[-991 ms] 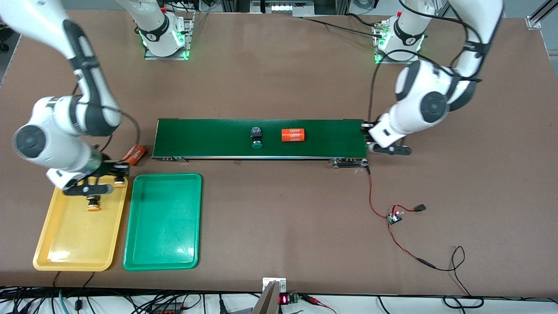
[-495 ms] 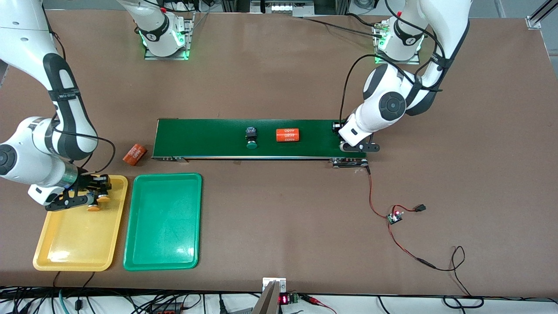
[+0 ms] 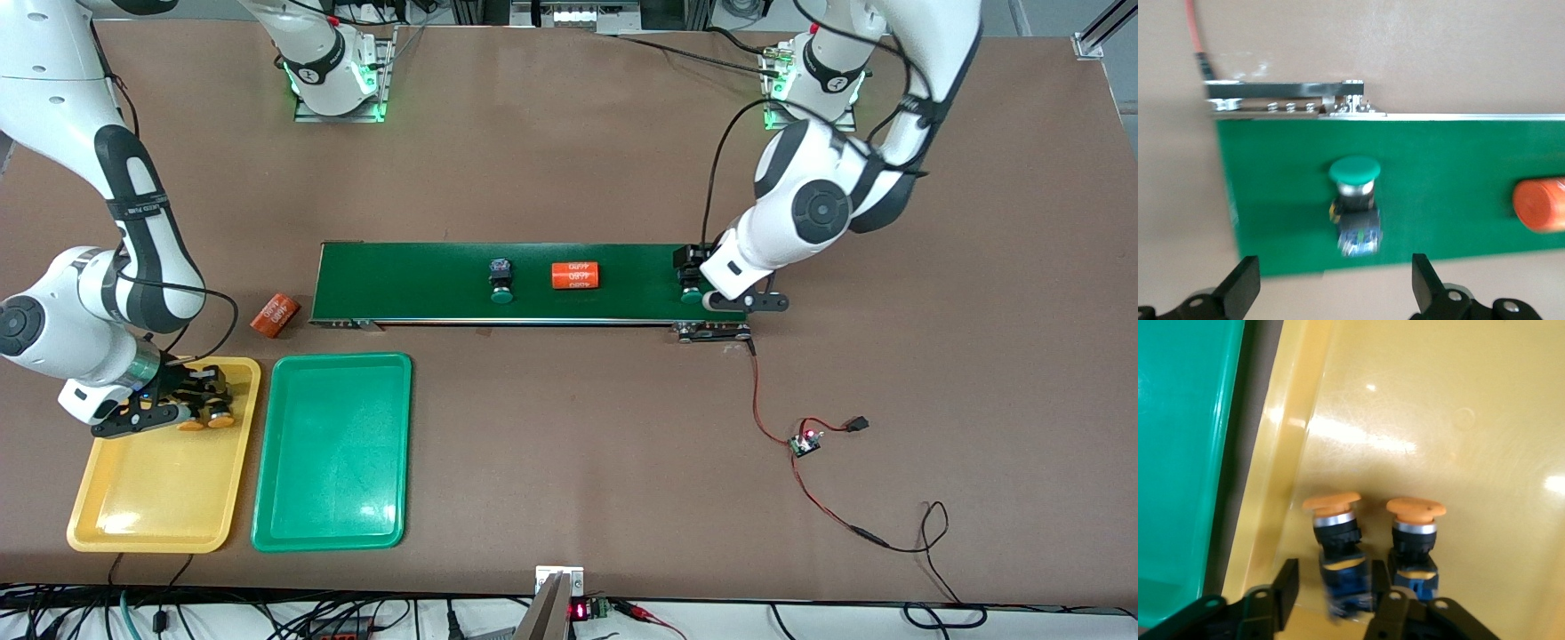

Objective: Sort buttons by color to trays

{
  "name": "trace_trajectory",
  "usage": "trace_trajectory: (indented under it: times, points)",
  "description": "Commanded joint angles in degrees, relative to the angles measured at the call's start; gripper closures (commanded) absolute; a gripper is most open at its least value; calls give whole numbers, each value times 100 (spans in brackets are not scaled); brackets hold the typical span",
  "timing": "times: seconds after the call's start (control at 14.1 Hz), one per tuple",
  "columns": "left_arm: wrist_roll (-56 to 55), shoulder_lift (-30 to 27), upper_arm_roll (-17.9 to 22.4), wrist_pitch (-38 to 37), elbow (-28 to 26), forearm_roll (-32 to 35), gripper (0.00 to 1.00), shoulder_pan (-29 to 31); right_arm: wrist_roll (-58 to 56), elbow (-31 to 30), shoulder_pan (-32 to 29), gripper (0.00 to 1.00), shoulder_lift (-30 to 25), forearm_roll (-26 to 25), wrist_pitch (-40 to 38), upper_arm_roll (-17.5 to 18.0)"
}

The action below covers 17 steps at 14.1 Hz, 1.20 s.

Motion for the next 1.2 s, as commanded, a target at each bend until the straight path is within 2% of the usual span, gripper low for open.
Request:
trace_trajectory:
  times: [0.0,0.14,0.28,0.42,0.5,0.57,0.71,0.85,0.99,1.13]
  points:
    - [73,-210,536,-1303,831,197,0,-42,-152,150,-71,0,62,71,10,41]
    - [116,-604,714,-1403,824,452,0,44,-135,55,-10,0,-183,115,-208,50]
    - [632,-964,1046,-1577,842,602,0,141,136,-69,139,0,-560,159,-918,111]
    - [1326,-1194,1407,-1990,920,944,0,212,1047,-375,481,0,-1043,168,-1298,129]
    - [1643,-1195,1557,-2418,1199,1024,0,220,1495,-603,700,0,-1307,177,-1343,155]
    - [1794,-1177,1567,-2875,1507,1033,0,264,1918,-875,833,0,-1527,177,-1335,181]
    - [1795,-1168,1558,-3274,1956,1016,0,448,2552,-1333,1027,0,-1896,212,-1273,383]
    - [1786,-1247,1558,-3249,2002,972,0,615,3088,-1650,1229,0,-2204,212,-1229,655]
    - [1830,-1274,1820,-3048,2002,1007,0,450,3965,-2027,1553,0,-2450,212,-1011,927]
    - [1822,-1343,1865,-2950,2028,1007,0,423,4635,-2658,1905,0,-2662,203,-162,1208]
